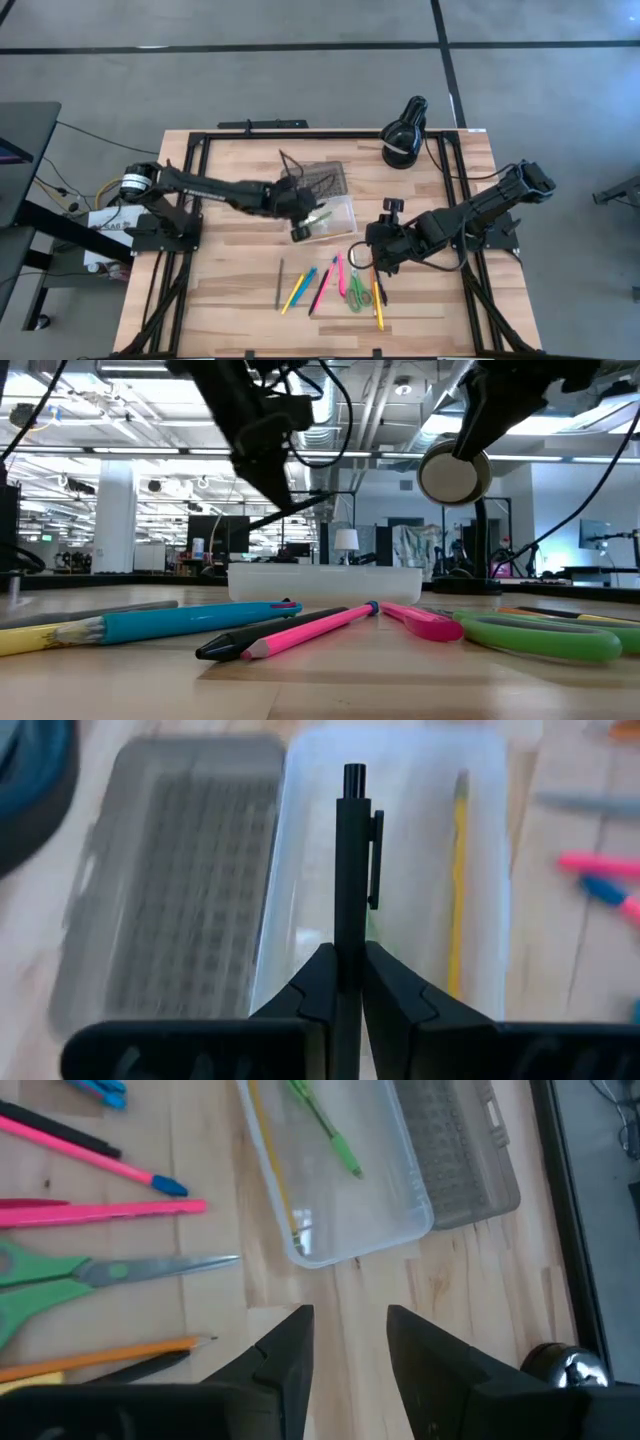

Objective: Pick & place school supplies into a supply box
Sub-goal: Put the left black pen into the transparent supply box, then put the right black pen into the transparent supply box

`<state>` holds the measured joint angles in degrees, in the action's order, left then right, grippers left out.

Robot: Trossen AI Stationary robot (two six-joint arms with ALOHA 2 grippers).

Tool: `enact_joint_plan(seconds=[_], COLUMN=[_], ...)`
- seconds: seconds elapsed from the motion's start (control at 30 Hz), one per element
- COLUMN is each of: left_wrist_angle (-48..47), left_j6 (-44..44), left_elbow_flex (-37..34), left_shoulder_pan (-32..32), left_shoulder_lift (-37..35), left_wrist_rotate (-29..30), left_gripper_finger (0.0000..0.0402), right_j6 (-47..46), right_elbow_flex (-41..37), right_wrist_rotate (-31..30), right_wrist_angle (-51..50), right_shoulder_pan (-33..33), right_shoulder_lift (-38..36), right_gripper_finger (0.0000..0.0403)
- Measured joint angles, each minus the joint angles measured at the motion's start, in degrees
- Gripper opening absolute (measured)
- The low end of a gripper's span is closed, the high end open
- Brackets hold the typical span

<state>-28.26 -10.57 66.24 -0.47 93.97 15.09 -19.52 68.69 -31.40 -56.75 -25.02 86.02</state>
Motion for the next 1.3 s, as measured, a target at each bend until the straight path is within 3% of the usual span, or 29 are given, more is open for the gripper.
enact_joint_plan(seconds=[0.23, 0.33, 0.53, 0.97, 1.13, 1.3], left_wrist_angle=[7.3, 7.3, 7.4, 7.8, 3.4, -2.2], left_j6=[3.6, 4.6, 5.5, 10.4, 12.6, 13.1], left_elbow_flex=[0.1, 0.1, 0.1, 0.1, 0.1, 0.1], left_shoulder_pan=[6.0, 6.9, 7.4, 7.2, 5.5, 0.9], left_shoulder_lift=[3.3, 6.1, 9.4, 8.6, 6.0, 1.5], left_wrist_rotate=[-11.2, -12.6, -12.3, -11.0, -10.7, -6.2], left_gripper_finger=[0.0023, 0.0023, 0.0042, 0.0108, 0.0128, 0.0133], right_j6=[-6.5, -8.5, -11.1, -21.1, -26.9, -34.0], right_elbow_flex=[0.0, 0.1, 0.0, 0.0, 0.0, -0.2], right_wrist_rotate=[-0.1, -0.4, -0.7, -1.7, -1.3, 1.3], right_wrist_angle=[-3.8, -4.8, -5.2, -2.8, -0.3, 0.4], right_shoulder_pan=[-3.8, -5.3, -7.0, -9.2, -11.1, -13.2], right_shoulder_lift=[0.0, 0.0, 0.0, 0.0, 0.8, 4.2], right_gripper_finger=[0.0122, 0.0122, 0.0122, 0.0122, 0.0122, 0.0122])
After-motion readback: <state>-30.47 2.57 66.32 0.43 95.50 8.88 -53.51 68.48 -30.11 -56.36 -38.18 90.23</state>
